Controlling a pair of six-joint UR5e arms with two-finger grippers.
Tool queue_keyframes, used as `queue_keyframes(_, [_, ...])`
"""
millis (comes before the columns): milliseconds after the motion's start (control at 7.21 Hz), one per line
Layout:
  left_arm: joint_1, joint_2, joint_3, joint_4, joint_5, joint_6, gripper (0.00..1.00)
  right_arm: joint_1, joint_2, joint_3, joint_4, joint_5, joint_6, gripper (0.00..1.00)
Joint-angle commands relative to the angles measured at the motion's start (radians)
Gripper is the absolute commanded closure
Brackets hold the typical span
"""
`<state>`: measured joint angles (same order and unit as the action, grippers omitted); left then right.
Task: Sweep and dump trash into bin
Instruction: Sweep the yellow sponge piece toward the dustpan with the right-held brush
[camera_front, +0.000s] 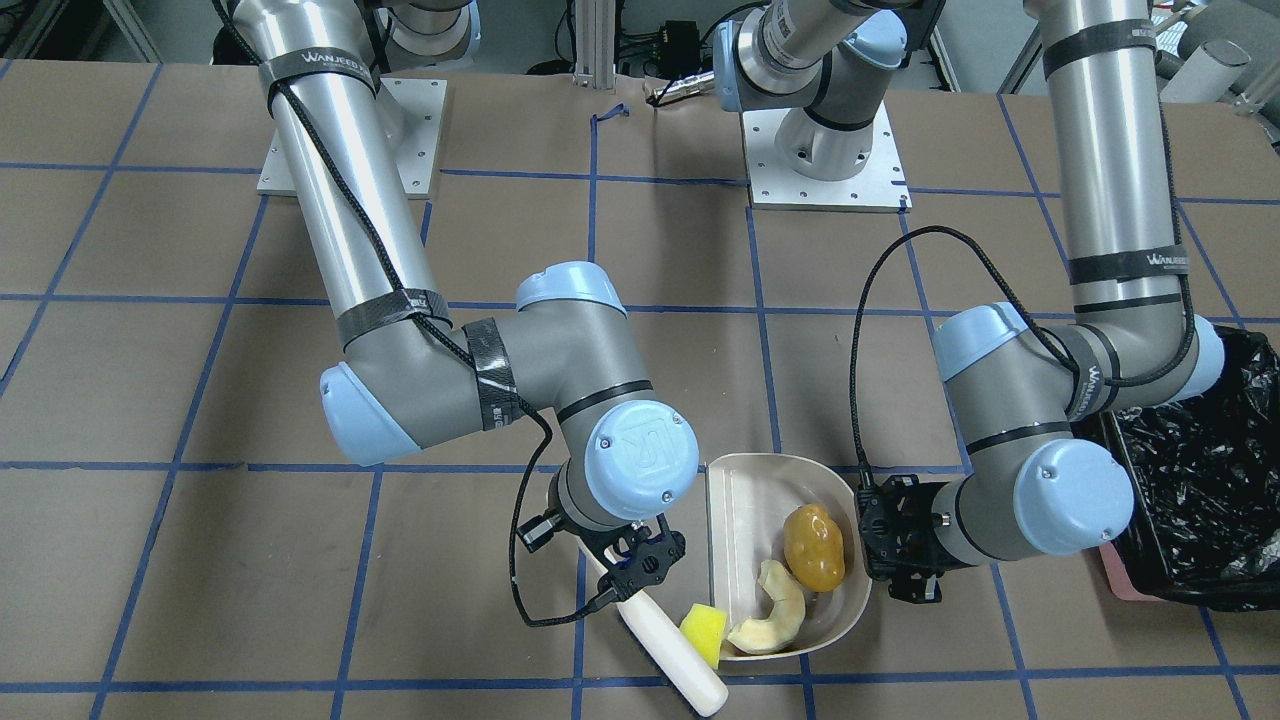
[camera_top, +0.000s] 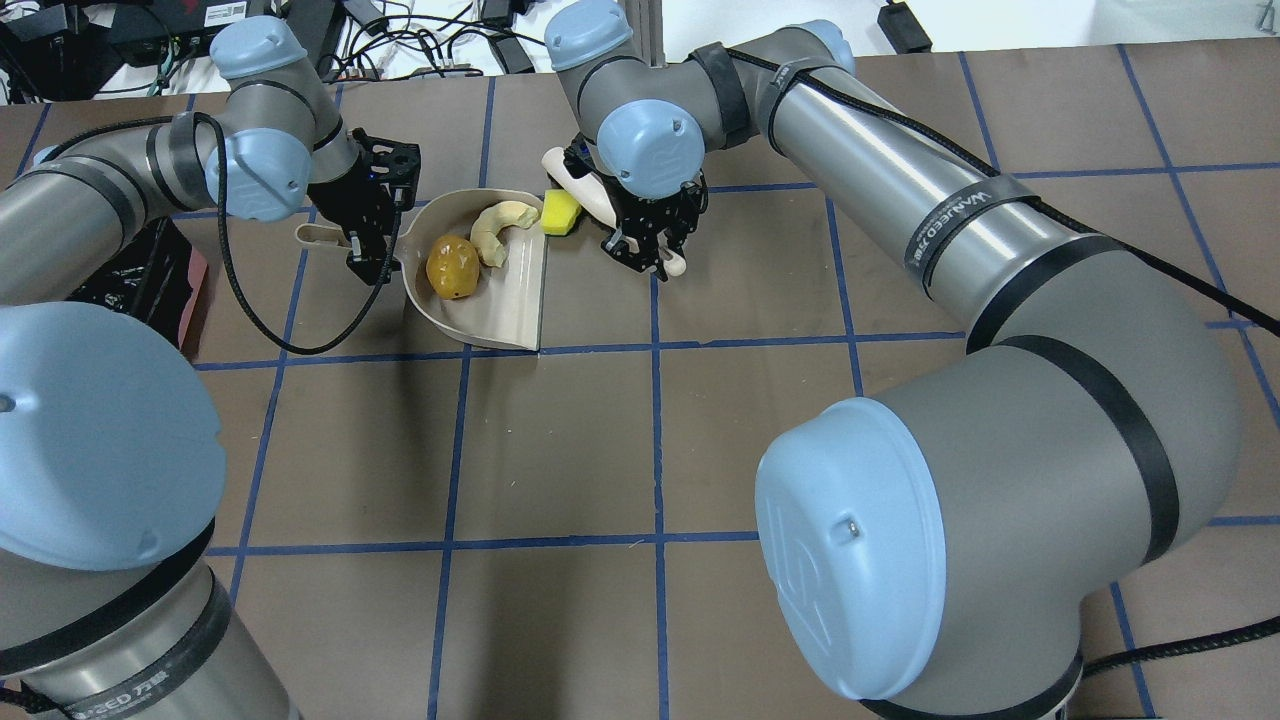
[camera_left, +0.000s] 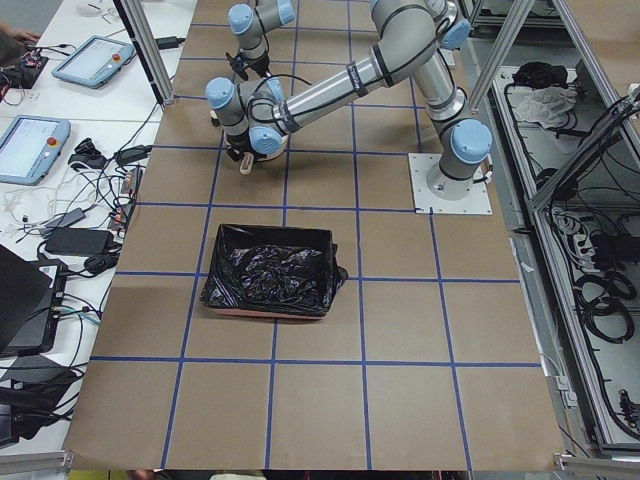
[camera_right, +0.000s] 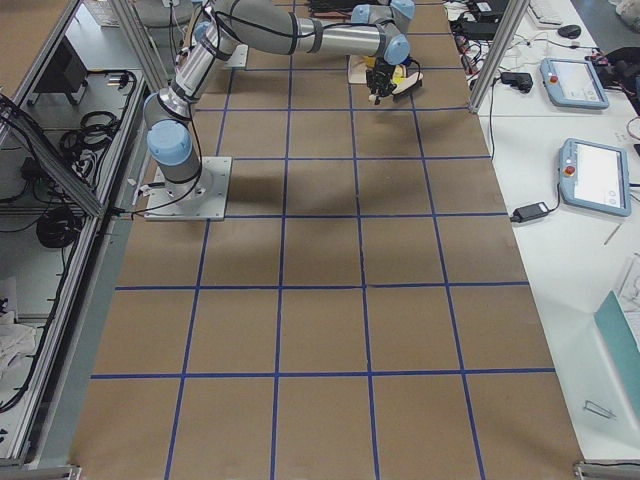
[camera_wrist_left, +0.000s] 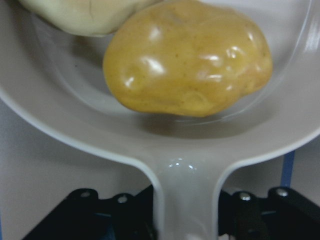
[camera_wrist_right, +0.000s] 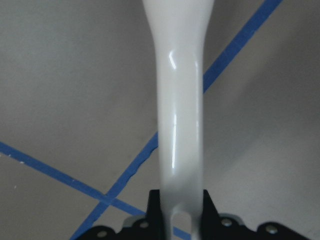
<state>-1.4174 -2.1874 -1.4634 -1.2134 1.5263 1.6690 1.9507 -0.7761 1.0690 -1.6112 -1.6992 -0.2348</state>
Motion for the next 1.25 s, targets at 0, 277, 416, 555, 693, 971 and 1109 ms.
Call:
queue_keyframes(0, [-0.002, 0.0, 0.0, 0.0, 0.0, 0.0, 0.98, 0.013, -0.029, 0.026, 0.059, 0.048, 0.066, 0.97])
queue_keyframes(277, [-0.002, 0.0, 0.0, 0.0, 0.0, 0.002, 0.98, 0.013, -0.069, 0.072, 0.059, 0.116, 0.161, 0.96])
queue_keyframes(416, [-0.002, 0.0, 0.0, 0.0, 0.0, 0.003, 0.98, 0.014, -0.078, 0.075, 0.057, 0.147, 0.184, 0.96])
queue_keyframes(555, [-0.002, 0.0, 0.0, 0.0, 0.0, 0.003, 0.98, 0.016, -0.078, 0.075, 0.057, 0.182, 0.234, 0.96])
queue_keyframes(693, [-0.002, 0.0, 0.0, 0.0, -0.002, 0.003, 0.98, 0.031, -0.077, 0.075, 0.051, 0.2, 0.264, 0.96])
queue_keyframes(971, [-0.002, 0.001, 0.0, 0.0, 0.0, 0.003, 0.98, 0.039, -0.077, 0.077, 0.047, 0.239, 0.301, 0.96])
queue_keyframes(1109, [-0.002, 0.002, 0.0, 0.0, -0.002, 0.003, 0.98, 0.04, -0.077, 0.08, 0.047, 0.24, 0.331, 0.96])
